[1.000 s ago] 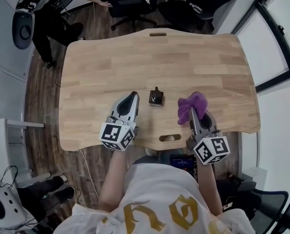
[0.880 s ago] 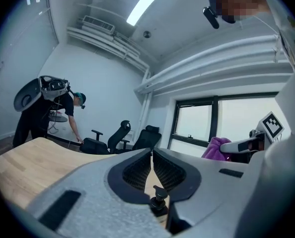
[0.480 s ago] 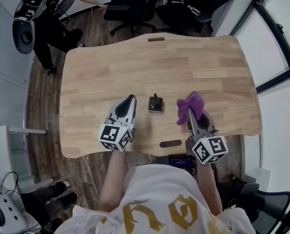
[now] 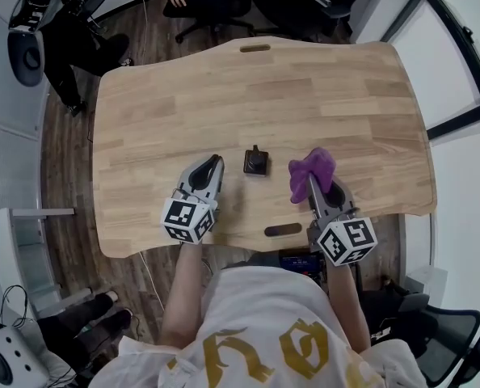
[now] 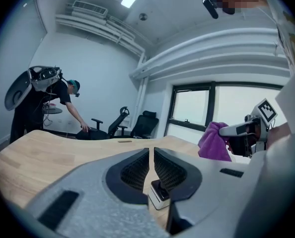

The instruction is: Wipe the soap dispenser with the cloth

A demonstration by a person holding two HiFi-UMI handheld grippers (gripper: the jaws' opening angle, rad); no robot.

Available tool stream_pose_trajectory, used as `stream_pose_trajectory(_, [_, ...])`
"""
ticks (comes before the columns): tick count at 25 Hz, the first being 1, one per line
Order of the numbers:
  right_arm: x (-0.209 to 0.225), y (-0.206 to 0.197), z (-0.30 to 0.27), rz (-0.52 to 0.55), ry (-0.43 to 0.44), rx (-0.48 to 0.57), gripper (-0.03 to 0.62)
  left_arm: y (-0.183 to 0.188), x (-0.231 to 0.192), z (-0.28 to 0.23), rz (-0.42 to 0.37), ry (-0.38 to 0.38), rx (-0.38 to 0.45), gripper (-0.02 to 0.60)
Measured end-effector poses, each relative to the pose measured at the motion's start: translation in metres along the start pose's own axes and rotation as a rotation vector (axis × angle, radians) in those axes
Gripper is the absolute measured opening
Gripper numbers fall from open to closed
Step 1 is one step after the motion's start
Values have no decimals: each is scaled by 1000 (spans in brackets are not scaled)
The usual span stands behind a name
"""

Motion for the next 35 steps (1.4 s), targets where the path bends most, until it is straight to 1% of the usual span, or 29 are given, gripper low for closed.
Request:
stream_pose_trajectory(5, [5, -9, -6, 4, 6, -38, 66, -13, -6, -5, 21, -23, -25, 15])
stream_pose_trajectory(6, [6, -11, -7, 4, 8, -48, 66, -15, -7, -6, 27, -27, -32, 25])
stream_pose_trajectory(8, [7, -17, -9, 6, 14, -68, 66, -21, -8, -9, 36, -40, -50, 77])
stream_pose_trajectory(11, [8, -26, -13, 10, 27, -95, 66, -30, -9, -12, 26, -66, -84, 101])
stream_pose_trajectory(17, [12, -41, -23, 17, 53, -146, 66, -48, -12, -20, 15, -110, -137, 124])
stream_pose_trajectory(24, [22, -59, -35, -2, 75, -211, 66, -64, -15, -33, -11, -145, -196, 128])
stream_pose_trajectory(30, [30, -75, -48, -21, 92, -271, 66, -76, -18, -43, -8, -227, -228, 160])
stream_pose_trajectory(35, [36, -83, -58, -29, 109, -302, 66, -84, -19, -54, -25, -343, -232, 190])
Point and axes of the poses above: the fingertips, and each gripper's own axes: z backward along the fingers, x to its right, y out of its top, the point moved 9 cm from there along z, backward along the fingers, and after that the axes turned 10 degrees about x, right-handed, at the moved point
